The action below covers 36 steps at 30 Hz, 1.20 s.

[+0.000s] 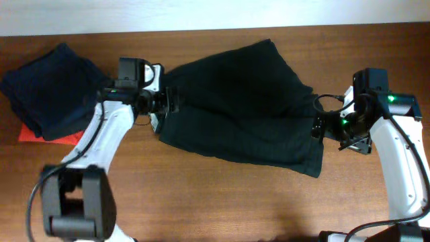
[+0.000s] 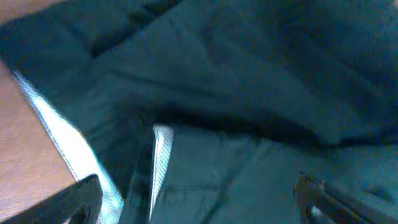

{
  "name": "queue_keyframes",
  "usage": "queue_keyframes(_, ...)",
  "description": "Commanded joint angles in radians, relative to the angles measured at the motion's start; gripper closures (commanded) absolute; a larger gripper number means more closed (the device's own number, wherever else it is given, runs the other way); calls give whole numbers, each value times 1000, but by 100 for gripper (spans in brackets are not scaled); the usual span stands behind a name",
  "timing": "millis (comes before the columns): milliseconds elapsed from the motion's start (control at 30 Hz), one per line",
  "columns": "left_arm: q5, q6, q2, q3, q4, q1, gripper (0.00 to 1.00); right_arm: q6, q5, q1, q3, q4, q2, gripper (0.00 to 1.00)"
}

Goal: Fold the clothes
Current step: 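Grasp the trouser waistband with the left gripper and spread the trousers flat with both grippers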

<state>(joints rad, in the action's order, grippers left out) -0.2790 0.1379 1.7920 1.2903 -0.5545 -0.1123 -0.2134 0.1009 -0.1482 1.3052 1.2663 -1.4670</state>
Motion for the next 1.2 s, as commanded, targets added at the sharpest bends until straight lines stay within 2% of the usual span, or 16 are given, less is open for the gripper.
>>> queue_keyframes(0, 18, -49, 116, -11, 93, -21, 5, -5, -16, -5, 15, 2, 11, 1)
queue_keyframes(33, 17, -49, 141, -11, 119, -21, 8, -5, -16, -5, 15, 2, 11, 1)
queue_keyframes(133, -13, -49, 181, -11, 147, -35, 59, -5, -16, -5, 15, 2, 11, 1)
queue_keyframes(300, -50, -49, 181, -11, 146, -37, 64, -5, -16, -5, 15, 1, 11, 1)
queue_keyframes(333, -50, -49, 181, -11, 131, -38, 93, -5, -16, -5, 15, 1, 11, 1)
queue_keyframes(367, -50, -49, 180, -10, 106, -38, 99, -5, -17, -5, 15, 1, 11, 1)
queue_keyframes(500, -136, -49, -3, 61, -363, 7, 100, -5, -32, -5, 13, 2, -18, 1)
queue_keyframes(600, -13, -49, -46, 38, -644, 8, 100, -6, -76, -5, -26, 46, -71, 1)
queue_keyframes(733, -5, -48, -46, -63, -652, 8, 93, -32, 19, -4, -246, -2, -80, 1)
queue_keyframes(833, -3, -49, -46, -134, -648, 5, 90, -113, 107, -4, -472, -213, -80, 2)
queue_keyframes(1000, -3, -49, -46, -162, -628, 4, 89, -187, 58, -5, -595, -491, -80, 23)
queue_keyframes(1033, -3, -49, -46, -162, -625, 4, 63, -188, 43, -5, -595, -537, -80, 28)
queue_keyframes(1067, -4, -49, -46, -162, -625, 4, 23, -189, 39, -5, -595, -560, -80, 36)
queue_keyframes(1100, -5, -48, -46, -162, -626, 4, 7, -189, 24, -5, -595, -577, -80, 45)
queue_keyframes(1133, -11, -48, -46, -162, -637, 4, 4, -188, 9, -5, -595, -587, -80, 67)
queue_keyframes(1167, -24, -40, -46, -162, -667, 3, 2, -188, 6, -5, -595, -583, -80, 72)
